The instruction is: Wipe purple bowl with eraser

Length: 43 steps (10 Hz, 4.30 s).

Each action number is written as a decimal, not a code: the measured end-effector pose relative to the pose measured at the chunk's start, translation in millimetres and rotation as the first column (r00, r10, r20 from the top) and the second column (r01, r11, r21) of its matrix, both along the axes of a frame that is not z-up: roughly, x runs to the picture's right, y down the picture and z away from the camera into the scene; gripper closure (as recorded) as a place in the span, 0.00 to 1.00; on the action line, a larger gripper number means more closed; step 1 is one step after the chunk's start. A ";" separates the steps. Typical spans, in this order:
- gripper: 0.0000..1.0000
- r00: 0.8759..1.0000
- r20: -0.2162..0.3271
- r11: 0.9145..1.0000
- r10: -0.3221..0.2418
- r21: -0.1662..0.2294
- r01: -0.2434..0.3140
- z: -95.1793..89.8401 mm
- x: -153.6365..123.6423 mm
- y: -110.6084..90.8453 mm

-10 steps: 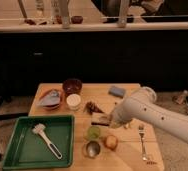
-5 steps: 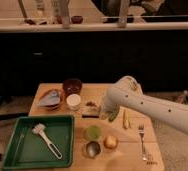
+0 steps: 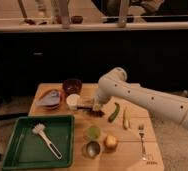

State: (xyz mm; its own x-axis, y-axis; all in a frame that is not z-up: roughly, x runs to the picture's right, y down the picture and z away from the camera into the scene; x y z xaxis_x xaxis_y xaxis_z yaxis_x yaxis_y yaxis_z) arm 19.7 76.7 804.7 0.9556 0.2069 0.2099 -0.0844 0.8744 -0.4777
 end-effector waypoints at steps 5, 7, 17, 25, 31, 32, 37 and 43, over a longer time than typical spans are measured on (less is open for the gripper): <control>1.00 1.000 0.001 1.000 -0.002 -0.001 0.002 0.3 0.2 0.4; 1.00 1.000 0.000 1.000 -0.001 0.000 0.001 0.2 0.5 0.5; 1.00 0.999 0.011 0.997 -0.053 0.050 0.052 27.4 -33.6 -70.6; 1.00 0.997 0.041 0.997 -0.072 0.032 0.070 82.6 -73.8 -106.9; 1.00 0.999 0.033 0.995 -0.034 0.098 0.030 105.3 -86.9 -114.1; 1.00 0.999 0.030 0.995 -0.029 0.100 0.026 111.3 -88.1 -112.5; 1.00 0.999 0.028 0.997 -0.021 0.075 0.019 138.2 -101.7 -102.9; 1.00 0.999 0.029 0.997 -0.023 0.073 0.021 139.1 -103.0 -102.2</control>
